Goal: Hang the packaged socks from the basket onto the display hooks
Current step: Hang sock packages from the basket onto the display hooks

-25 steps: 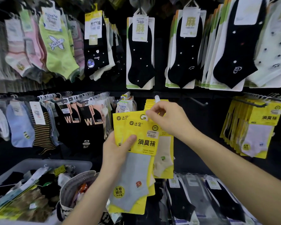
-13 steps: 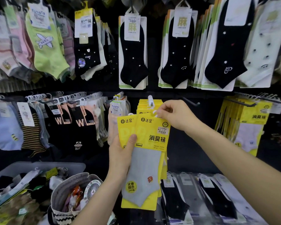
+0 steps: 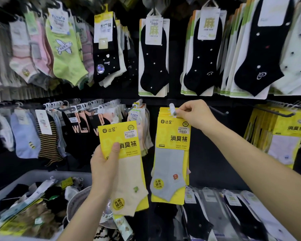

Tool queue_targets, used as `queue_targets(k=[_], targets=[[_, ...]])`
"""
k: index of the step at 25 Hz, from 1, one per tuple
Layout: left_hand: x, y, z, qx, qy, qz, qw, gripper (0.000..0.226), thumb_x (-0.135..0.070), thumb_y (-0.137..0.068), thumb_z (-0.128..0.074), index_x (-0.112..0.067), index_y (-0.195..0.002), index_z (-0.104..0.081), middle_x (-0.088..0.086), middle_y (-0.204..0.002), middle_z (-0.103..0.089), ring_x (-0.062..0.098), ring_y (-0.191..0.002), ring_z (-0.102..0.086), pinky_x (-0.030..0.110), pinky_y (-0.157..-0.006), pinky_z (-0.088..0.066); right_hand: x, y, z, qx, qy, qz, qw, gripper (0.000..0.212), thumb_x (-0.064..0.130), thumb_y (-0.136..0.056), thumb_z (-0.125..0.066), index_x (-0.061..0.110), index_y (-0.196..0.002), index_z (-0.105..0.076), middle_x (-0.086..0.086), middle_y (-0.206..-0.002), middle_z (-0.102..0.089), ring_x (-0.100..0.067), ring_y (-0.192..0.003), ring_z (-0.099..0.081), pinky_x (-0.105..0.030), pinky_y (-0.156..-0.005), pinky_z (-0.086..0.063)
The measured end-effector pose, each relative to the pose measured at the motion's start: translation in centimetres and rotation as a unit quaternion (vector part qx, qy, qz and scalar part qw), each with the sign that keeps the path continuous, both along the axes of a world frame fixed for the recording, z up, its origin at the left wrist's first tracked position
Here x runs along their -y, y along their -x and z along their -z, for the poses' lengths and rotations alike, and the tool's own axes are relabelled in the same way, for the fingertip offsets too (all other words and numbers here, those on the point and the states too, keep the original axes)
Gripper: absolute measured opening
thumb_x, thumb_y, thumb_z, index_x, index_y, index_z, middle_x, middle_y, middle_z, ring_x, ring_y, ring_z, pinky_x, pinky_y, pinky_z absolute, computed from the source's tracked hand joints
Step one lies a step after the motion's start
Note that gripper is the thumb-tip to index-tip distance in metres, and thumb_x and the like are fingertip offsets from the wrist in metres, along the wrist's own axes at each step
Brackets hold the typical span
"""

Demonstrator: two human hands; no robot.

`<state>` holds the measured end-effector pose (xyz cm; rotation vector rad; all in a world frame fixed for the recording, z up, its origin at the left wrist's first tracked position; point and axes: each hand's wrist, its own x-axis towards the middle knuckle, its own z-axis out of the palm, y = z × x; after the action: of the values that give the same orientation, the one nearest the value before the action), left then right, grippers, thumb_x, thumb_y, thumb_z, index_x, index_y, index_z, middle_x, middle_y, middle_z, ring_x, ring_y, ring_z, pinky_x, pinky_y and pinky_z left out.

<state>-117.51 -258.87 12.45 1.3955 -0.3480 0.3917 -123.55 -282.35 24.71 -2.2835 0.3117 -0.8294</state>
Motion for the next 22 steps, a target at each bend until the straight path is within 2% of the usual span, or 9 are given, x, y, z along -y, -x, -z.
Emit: queue_targets(k=[2,4,6,7,9,12,14,19,22], targets=[[0.2,0.7,-0.6,0.017,-0.043,0.017,0.999,0.005,-0.032,-0.088,-0.060,-0.034,-0.084,-0.061,-0.010,-0.089,-0.068,-0.002,-0.078,-0.065,0.020,-0.066,-0.046,0.0,0.6,-0.1,0.013,-0.019,-0.004,1.000,0.011,0.026,-0.085,-0.065,0.022,-0.075,-0.069,0.001,-0.081,-0.068,-0.013,-0.079,-0.063,-0.033,-0.076,-0.053],[0.9,1.5,-0.9,0.031,-0.072,0.031,0.996,0.005,-0.030,-0.086,-0.063,-0.033,-0.083,-0.060,-0.009,-0.087,-0.069,-0.006,-0.076,-0.064,0.016,-0.063,-0.045,-0.7,1.5,0.1,0.090,0.017,0.018,0.996,0.009,0.024,-0.086,-0.063,0.022,-0.079,-0.068,0.013,-0.076,-0.063,-0.001,-0.072,-0.057,-0.022,-0.070,-0.050],[2.2,2.5,-1.1,0.051,-0.084,0.059,0.993,0.008,-0.025,-0.084,-0.066,-0.031,-0.083,-0.060,-0.012,-0.082,-0.071,-0.007,-0.073,-0.064,0.013,-0.061,-0.046,-2.0,2.6,0.6,0.142,0.066,-0.007,0.988,0.012,0.025,-0.086,-0.062,0.020,-0.078,-0.069,0.015,-0.071,-0.062,-0.002,-0.068,-0.056,-0.019,-0.065,-0.045],[2.9,3.0,-1.1,0.063,-0.087,0.079,0.991,0.010,-0.023,-0.083,-0.067,-0.030,-0.082,-0.060,-0.018,-0.079,-0.071,-0.008,-0.071,-0.064,0.010,-0.060,-0.046,-2.6,3.1,0.7,0.128,0.079,-0.040,0.988,0.015,0.027,-0.086,-0.062,0.018,-0.078,-0.070,0.012,-0.071,-0.064,-0.006,-0.069,-0.058,-0.022,-0.066,-0.046],[4.4,3.9,-1.1,0.078,-0.095,0.119,0.985,0.012,-0.021,-0.081,-0.068,-0.031,-0.081,-0.061,-0.025,-0.076,-0.069,-0.008,-0.069,-0.064,0.007,-0.058,-0.045,-3.2,3.9,0.9,0.032,0.084,-0.113,0.990,0.016,0.032,-0.085,-0.064,0.019,-0.079,-0.072,0.010,-0.077,-0.067,-0.006,-0.073,-0.060,-0.023,-0.069,-0.048],[6.3,4.7,-0.8,0.081,-0.094,0.161,0.979,0.010,-0.022,-0.081,-0.068,-0.031,-0.083,-0.062,-0.022,-0.077,-0.070,-0.006,-0.071,-0.065,0.007,-0.058,-0.046,-2.4,4.8,1.0,-0.039,0.042,-0.174,0.983,0.011,0.024,-0.085,-0.066,0.019,-0.077,-0.070,0.009,-0.076,-0.066,-0.001,-0.068,-0.058,-0.013,-0.063,-0.047],[7.3,4.6,-0.6,0.070,-0.094,0.185,0.976,0.006,-0.023,-0.084,-0.066,-0.028,-0.087,-0.064,-0.015,-0.080,-0.072,-0.002,-0.074,-0.067,0.011,-0.061,-0.049,-1.5,5.0,1.1,-0.023,0.016,-0.157,0.987,0.011,0.020,-0.085,-0.067,0.020,-0.073,-0.069,0.008,-0.073,-0.064,-0.001,-0.065,-0.057,-0.011,-0.060,-0.046],[9.3,4.0,-1.1,0.058,-0.093,0.200,0.974,0.006,-0.028,-0.093,-0.052,-0.027,-0.091,-0.057,-0.010,-0.088,-0.068,0.000,-0.083,-0.066,0.017,-0.070,-0.052,-0.2,3.5,0.0,0.033,-0.014,-0.062,0.997,0.012,0.020,-0.086,-0.065,0.020,-0.075,-0.068,0.006,-0.066,-0.066,-0.002,-0.061,-0.057,-0.026,-0.068,-0.050],[9.8,3.7,-1.3,0.054,-0.084,0.185,0.978,0.010,-0.024,-0.097,-0.045,-0.027,-0.091,-0.052,-0.013,-0.089,-0.064,-0.006,-0.082,-0.062,0.013,-0.068,-0.049,0.0,2.4,-1.5,0.058,-0.004,-0.051,0.997,0.018,0.018,-0.089,-0.061,0.022,-0.072,-0.063,0.009,-0.063,-0.064,0.007,-0.052,-0.054,-0.020,-0.063,-0.045]])
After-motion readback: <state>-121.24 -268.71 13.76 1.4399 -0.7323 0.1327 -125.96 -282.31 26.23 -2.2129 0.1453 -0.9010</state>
